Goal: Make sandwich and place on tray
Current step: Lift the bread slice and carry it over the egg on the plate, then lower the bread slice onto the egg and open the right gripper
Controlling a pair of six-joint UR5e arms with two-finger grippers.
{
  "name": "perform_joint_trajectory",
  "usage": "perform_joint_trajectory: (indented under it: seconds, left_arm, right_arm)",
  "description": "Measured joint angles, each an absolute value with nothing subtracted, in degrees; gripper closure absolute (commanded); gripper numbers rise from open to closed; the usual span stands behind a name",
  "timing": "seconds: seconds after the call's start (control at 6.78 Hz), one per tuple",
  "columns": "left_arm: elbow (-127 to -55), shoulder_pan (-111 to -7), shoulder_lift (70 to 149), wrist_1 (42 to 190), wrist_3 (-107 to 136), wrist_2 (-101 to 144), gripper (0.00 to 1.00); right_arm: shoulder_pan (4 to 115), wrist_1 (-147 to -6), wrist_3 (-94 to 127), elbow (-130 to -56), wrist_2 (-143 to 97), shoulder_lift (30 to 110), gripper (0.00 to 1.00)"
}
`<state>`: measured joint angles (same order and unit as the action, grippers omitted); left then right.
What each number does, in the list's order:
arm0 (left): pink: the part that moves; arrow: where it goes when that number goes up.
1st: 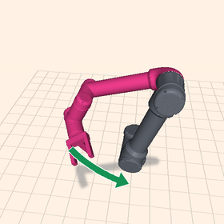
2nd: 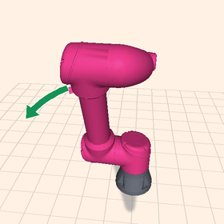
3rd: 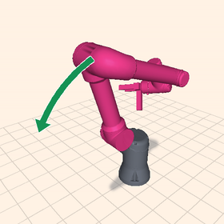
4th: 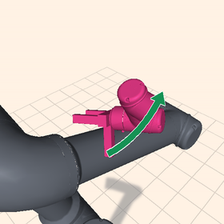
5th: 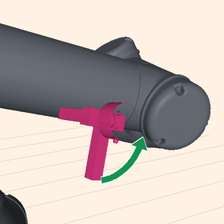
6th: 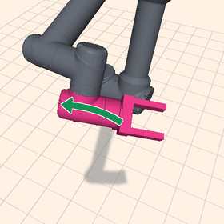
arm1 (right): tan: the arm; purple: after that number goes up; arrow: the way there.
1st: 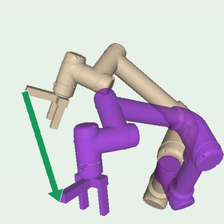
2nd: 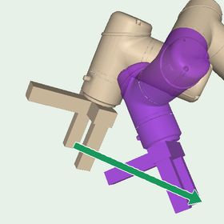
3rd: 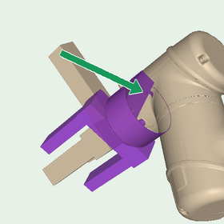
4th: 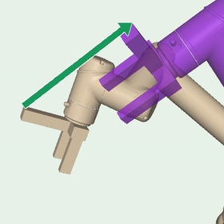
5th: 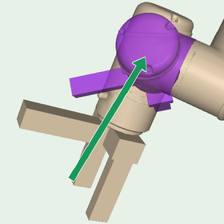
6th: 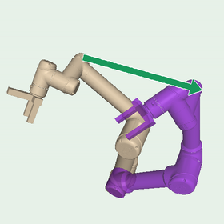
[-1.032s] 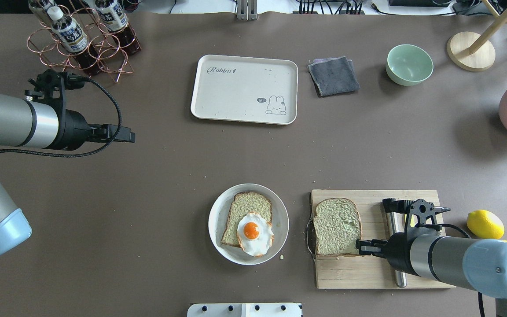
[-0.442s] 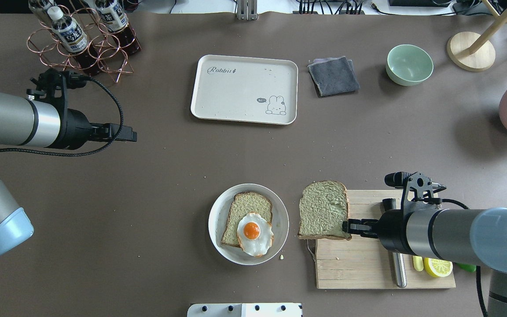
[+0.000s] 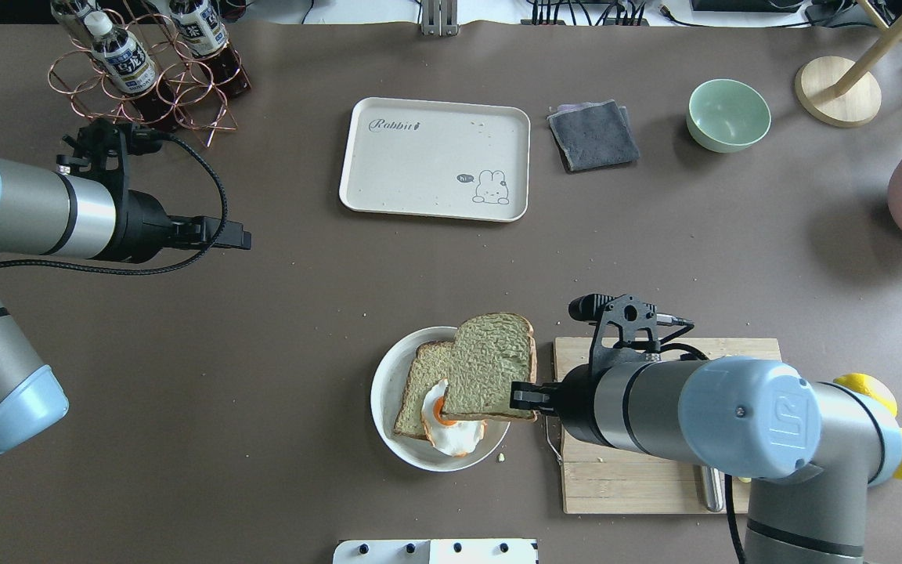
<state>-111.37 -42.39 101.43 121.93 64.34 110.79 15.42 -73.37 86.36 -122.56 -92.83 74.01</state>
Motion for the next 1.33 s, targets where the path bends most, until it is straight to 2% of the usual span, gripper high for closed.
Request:
perform_joint_trajectory:
  seconds: [0.44, 1.18, 1.33]
  left_arm:
    - [-111.3, -42.4, 101.6, 121.9, 64.4, 110.8, 0.01]
    - [-111.4, -42.5, 101.9, 121.9, 64.5, 110.8, 0.01]
    - [-111.3, -42.4, 102.1, 121.9, 64.5, 110.8, 0.01]
  right_arm:
    - [12.7, -74.6, 86.5, -115.0, -89.3, 66.3, 1.00]
    - [10.7, -74.2, 86.5, -111.1, -87.2, 65.3, 1.00]
    - [10.0, -74.2, 86.6, -111.0, -86.4, 65.5, 0.58]
